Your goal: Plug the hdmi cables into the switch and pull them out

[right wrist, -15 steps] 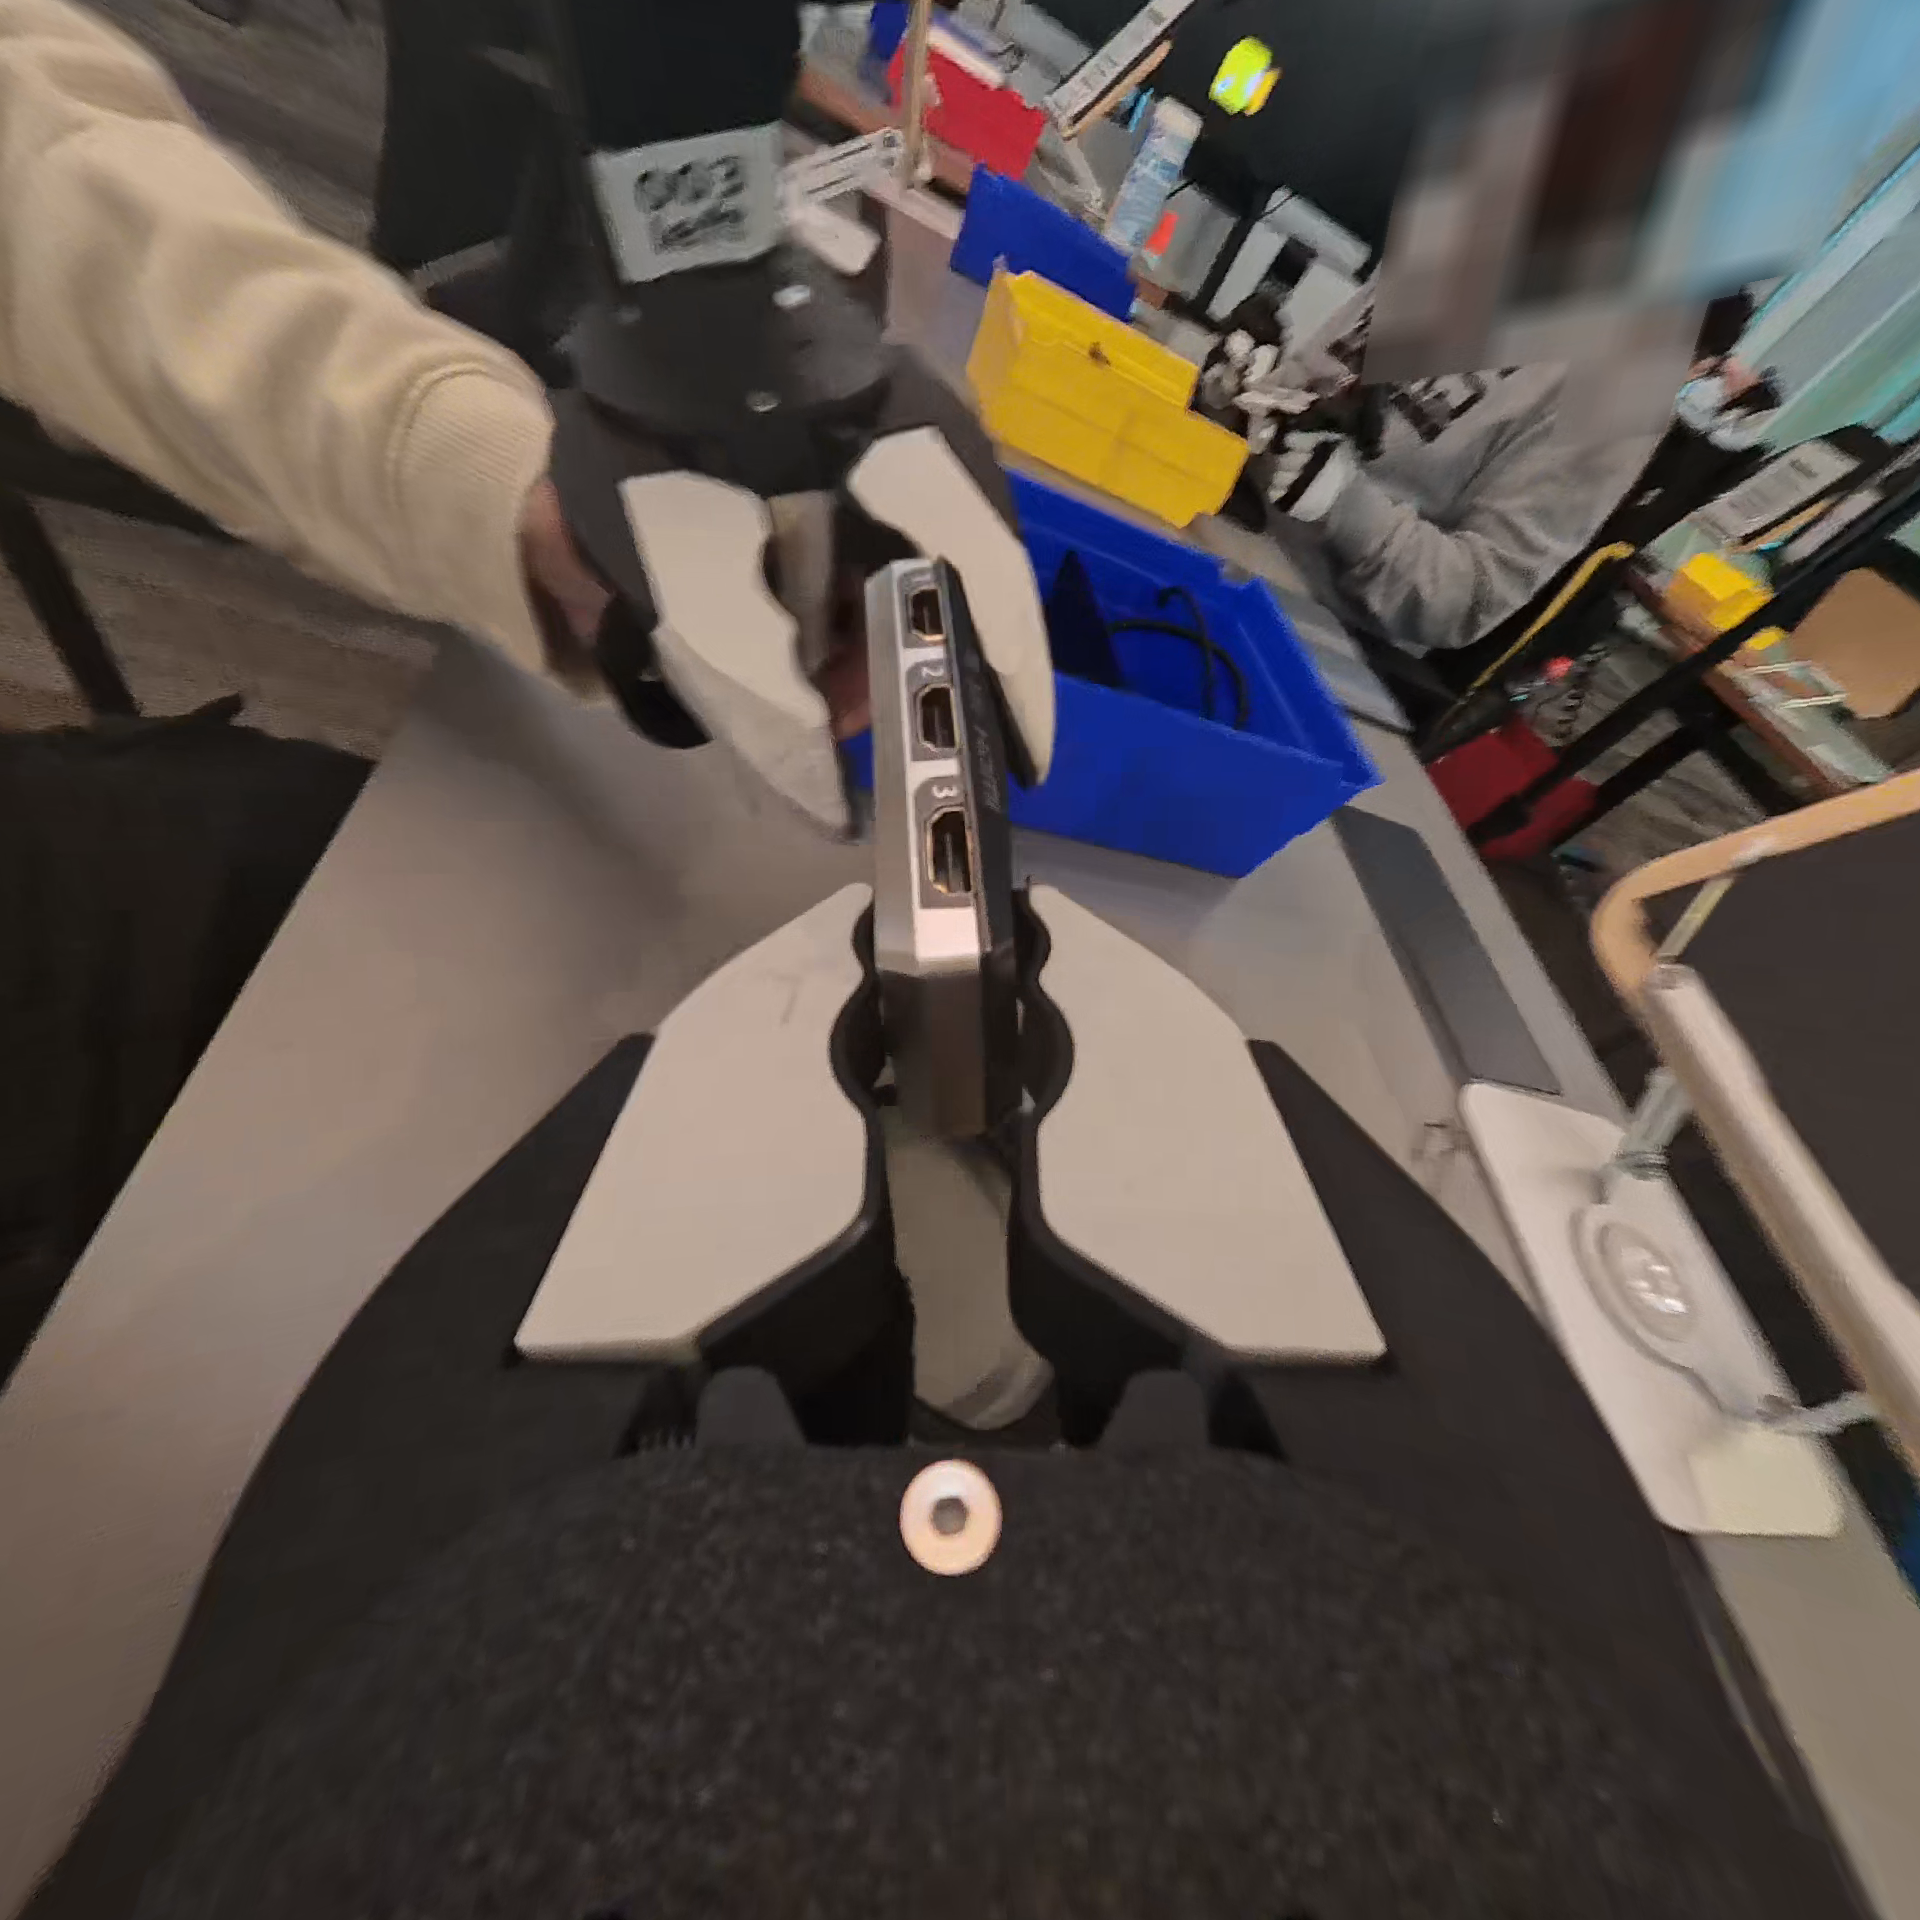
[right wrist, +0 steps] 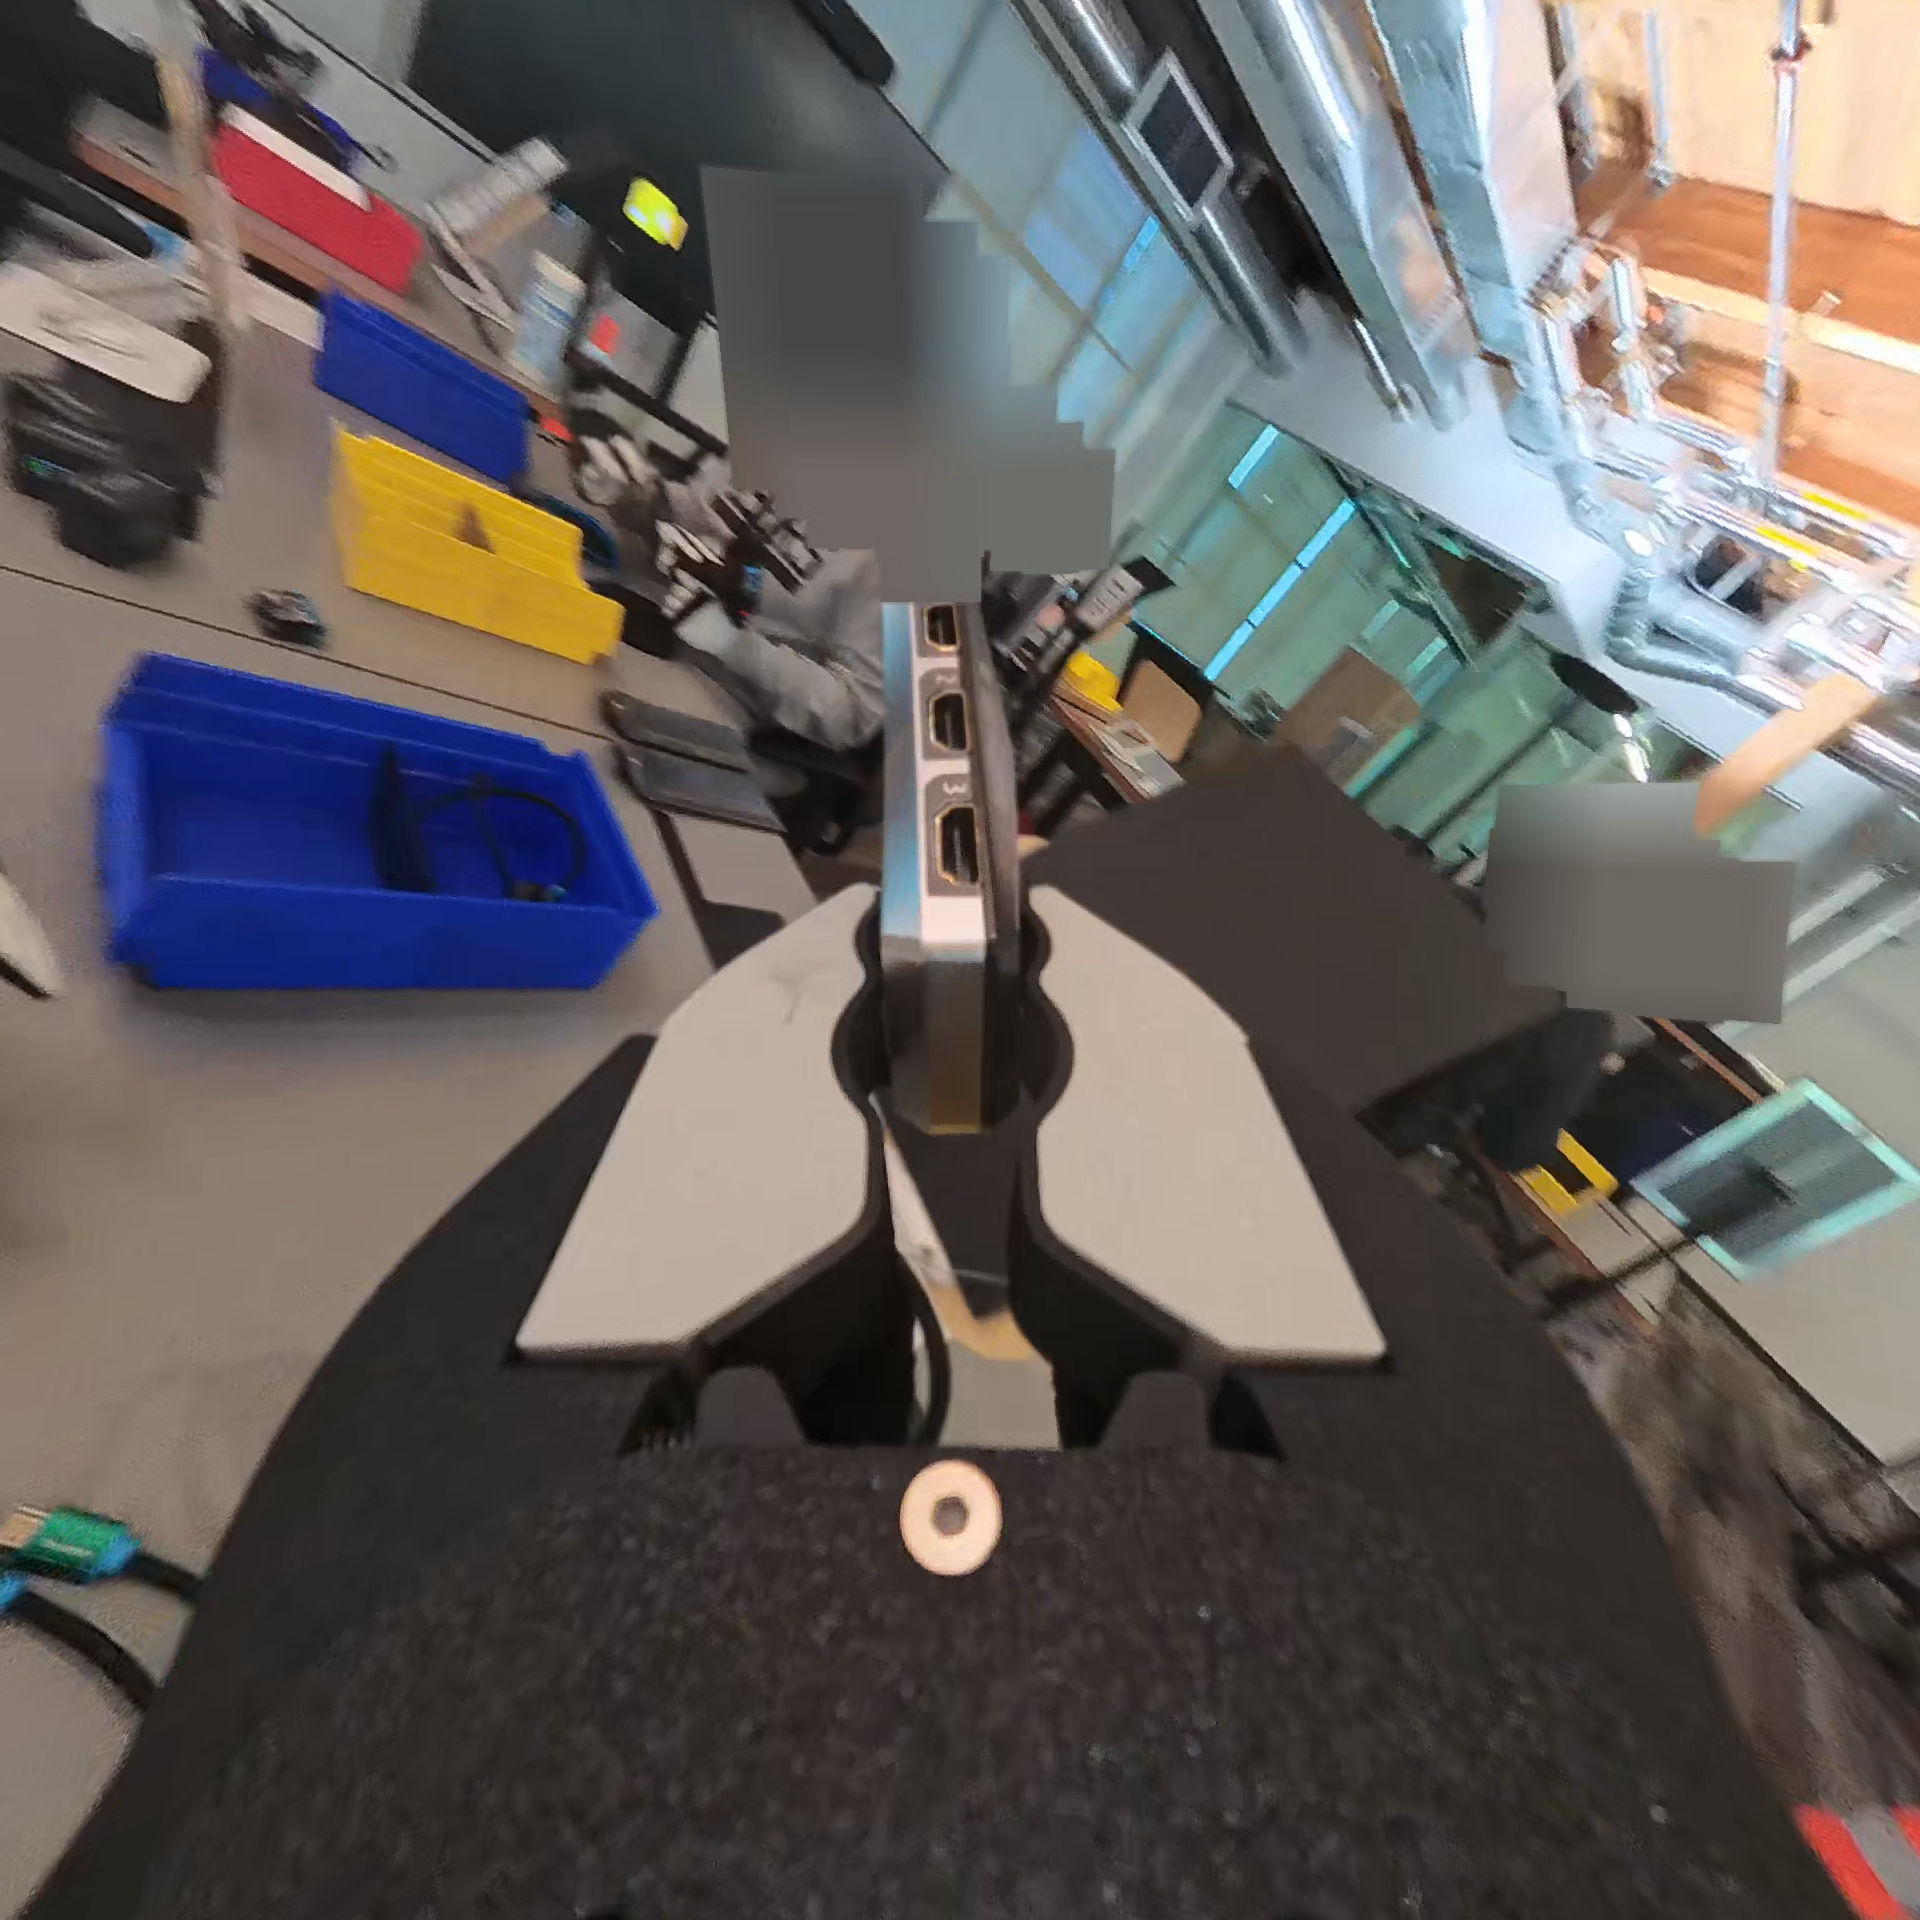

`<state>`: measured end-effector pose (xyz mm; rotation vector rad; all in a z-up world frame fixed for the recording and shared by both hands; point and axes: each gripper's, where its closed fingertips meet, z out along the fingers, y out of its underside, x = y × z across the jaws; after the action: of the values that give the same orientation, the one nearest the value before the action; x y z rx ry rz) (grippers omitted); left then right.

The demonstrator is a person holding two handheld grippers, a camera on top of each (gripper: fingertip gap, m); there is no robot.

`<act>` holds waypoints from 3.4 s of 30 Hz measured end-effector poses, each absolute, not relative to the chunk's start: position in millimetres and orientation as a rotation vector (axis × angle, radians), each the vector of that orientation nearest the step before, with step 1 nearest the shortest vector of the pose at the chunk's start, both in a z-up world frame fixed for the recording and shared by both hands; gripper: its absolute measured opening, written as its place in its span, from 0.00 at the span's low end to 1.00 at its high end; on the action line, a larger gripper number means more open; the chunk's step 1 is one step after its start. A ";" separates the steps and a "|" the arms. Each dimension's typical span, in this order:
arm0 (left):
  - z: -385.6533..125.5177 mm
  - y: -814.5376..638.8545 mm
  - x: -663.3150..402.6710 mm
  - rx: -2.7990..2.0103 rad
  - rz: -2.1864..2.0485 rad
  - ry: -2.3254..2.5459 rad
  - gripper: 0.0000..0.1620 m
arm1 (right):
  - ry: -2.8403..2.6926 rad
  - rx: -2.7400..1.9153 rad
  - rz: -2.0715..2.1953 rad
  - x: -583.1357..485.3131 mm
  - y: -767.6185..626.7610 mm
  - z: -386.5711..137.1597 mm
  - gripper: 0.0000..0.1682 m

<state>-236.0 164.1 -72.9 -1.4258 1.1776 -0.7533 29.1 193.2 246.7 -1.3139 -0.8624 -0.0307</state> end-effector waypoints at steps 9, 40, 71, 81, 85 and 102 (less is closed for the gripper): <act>-86.9 163.9 -226.8 -1.449 -0.718 1.252 0.21 | -0.573 -1.629 0.008 183.1 225.0 200.0 0.13; -113.3 164.3 -224.9 -1.480 -0.586 1.371 0.19 | 0.326 -3.005 -0.292 310.0 199.8 -137.6 0.15; -113.9 122.6 -268.0 -1.679 -0.771 1.176 0.20 | -0.025 -2.298 0.143 47.9 33.5 -162.6 0.28; -117.5 119.2 -273.3 -1.695 -0.772 1.185 0.20 | 0.056 -2.487 -0.052 78.2 48.1 -192.6 0.16; -117.6 118.1 -275.0 -1.690 -0.755 1.195 0.19 | 0.085 -2.487 0.159 60.8 49.4 -193.2 0.06; -121.6 116.6 -271.9 -1.653 -0.675 1.257 0.18 | -0.011 -1.859 0.028 59.8 44.4 4.3 0.04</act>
<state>-271.9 116.6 -121.6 -1.6530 1.2569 -0.6753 59.8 44.4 4.3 -1.8587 -0.0107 0.0278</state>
